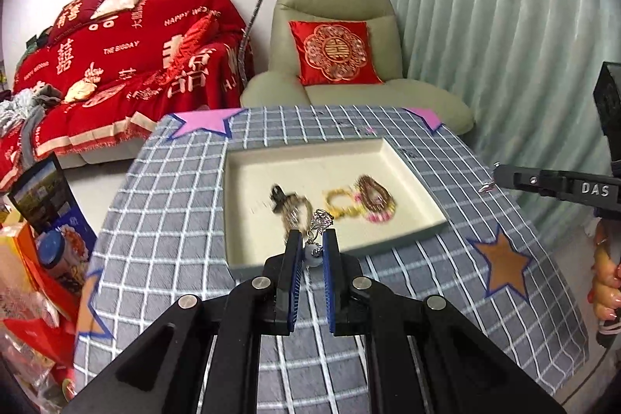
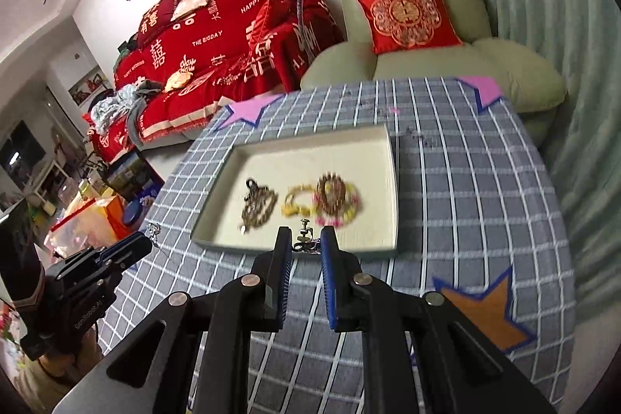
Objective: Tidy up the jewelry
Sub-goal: 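Carry both earrings into the tray with both tools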
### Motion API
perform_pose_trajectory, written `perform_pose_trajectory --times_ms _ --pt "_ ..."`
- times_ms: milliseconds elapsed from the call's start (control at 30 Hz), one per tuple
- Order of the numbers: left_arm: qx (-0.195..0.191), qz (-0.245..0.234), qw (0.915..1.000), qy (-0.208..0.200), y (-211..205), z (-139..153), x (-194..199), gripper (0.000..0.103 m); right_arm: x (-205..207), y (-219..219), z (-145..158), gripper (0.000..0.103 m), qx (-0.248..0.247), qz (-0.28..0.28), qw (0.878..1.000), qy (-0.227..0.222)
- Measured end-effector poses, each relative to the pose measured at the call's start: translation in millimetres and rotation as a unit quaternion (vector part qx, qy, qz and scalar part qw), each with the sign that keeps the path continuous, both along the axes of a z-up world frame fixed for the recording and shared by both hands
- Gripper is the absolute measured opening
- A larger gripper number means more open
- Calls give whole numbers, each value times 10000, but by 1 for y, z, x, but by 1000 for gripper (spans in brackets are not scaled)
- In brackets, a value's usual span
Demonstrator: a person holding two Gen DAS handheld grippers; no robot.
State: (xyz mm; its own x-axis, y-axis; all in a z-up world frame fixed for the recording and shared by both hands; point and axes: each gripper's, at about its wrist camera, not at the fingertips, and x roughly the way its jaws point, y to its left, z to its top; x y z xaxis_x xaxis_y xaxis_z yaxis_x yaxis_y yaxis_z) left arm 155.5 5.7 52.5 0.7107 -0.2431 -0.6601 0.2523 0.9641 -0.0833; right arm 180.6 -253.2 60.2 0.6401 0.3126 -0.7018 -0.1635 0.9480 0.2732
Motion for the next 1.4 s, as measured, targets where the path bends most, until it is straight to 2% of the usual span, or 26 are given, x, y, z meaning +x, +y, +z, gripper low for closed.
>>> perform_pose_trajectory --times_ms 300,500,600,800,1000,1167,1400 --pt "26 179 9996 -208 5 20 38 20 48 6 40 16 -61 45 9996 -268" --pt "-63 393 9988 -294 10 28 80 20 87 12 46 16 -79 82 9995 -297" --pt "-3 451 9988 -167 7 16 98 20 105 15 34 16 -127 96 9997 -191" --pt "180 488 9985 148 -5 -27 119 20 136 16 -16 16 -185 18 9997 165" --pt "414 505 9968 451 -19 -67 136 20 150 16 -63 16 -369 16 9982 475" --pt "529 503 9955 608 -27 -87 143 20 162 12 -98 16 -352 -56 9965 753" --pt "652 505 9936 770 -31 -104 147 20 172 14 -122 16 -524 -41 9944 916"
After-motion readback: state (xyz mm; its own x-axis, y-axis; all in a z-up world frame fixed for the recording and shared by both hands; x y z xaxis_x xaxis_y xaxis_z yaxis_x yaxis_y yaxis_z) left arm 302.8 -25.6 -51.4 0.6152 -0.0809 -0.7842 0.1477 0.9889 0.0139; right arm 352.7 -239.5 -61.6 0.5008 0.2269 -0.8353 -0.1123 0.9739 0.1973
